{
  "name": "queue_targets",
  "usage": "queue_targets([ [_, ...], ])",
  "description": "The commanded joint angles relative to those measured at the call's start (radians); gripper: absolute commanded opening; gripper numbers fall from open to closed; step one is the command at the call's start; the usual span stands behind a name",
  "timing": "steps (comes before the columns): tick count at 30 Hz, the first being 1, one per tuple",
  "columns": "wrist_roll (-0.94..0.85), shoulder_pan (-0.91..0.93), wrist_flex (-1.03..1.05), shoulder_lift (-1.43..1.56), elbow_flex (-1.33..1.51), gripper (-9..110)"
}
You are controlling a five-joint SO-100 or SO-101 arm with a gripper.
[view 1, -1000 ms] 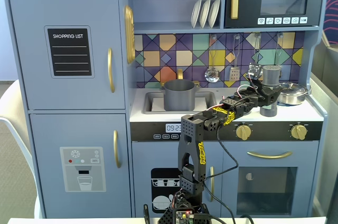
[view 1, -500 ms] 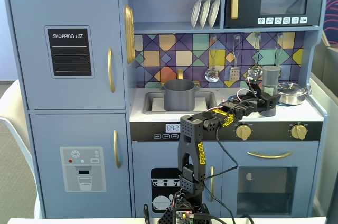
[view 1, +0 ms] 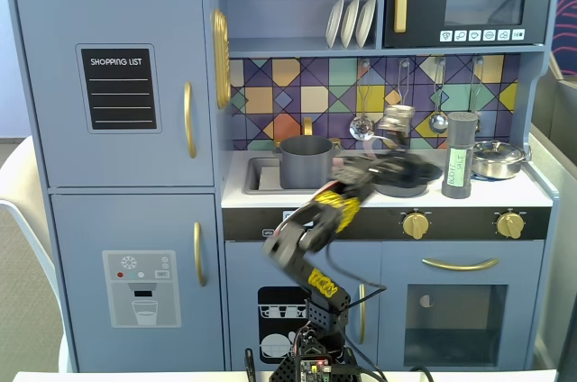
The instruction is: Put salt in the gray recipient
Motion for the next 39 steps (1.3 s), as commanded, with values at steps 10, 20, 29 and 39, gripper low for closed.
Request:
queue_targets([
  [10,0.021,-0.779,0.316,0.471,0.652,0],
  [20,0.074,-0.785,0.290,0.666,1.063,0],
  [29,0.086,-0.716,0.454,0.765,1.109,0],
  [39,0.035,-0.716,0.540,0.765,1.109,2],
])
